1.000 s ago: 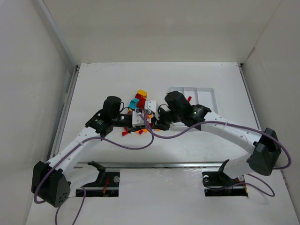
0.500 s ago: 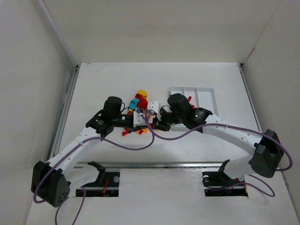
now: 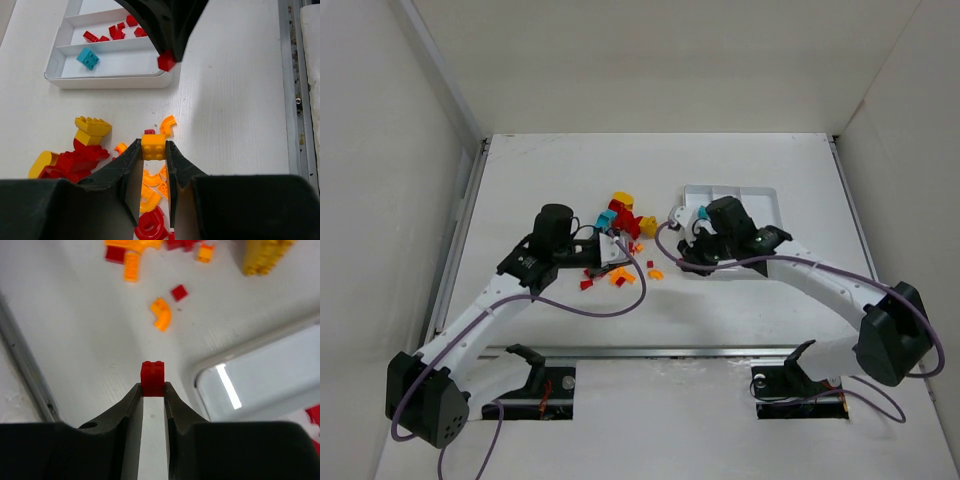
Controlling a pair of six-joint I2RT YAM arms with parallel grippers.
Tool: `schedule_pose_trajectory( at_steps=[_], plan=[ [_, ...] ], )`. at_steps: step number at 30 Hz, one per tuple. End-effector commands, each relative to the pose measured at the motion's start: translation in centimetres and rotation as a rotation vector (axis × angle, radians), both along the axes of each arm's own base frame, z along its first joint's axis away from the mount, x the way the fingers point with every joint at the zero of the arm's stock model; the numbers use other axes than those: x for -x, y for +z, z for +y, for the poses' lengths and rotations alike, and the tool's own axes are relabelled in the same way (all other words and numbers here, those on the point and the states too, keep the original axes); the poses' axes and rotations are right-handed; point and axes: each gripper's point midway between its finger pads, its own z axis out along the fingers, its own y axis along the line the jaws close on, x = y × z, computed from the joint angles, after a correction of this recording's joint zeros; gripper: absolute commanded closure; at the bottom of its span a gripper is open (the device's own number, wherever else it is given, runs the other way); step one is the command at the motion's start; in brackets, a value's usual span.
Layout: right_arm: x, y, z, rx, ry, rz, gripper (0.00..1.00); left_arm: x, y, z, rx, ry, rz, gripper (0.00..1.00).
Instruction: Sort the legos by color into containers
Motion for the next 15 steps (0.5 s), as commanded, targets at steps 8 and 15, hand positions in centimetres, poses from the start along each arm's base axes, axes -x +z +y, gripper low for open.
schedule_pose_trajectory(
  at_steps=[8,15],
  plan=[
    [-11.9,-1.6,-14.5,0.051,-0.913,0.029,0.98,-1.3,2.6,-0.2,0.078,0.059,-0.070,1.00],
    [-14.8,-4.5,-15.3,0.151,-1.002,0.084,0.86,-2.1,3.5,0.0,0.101,0.113,-0.096,1.00]
  ],
)
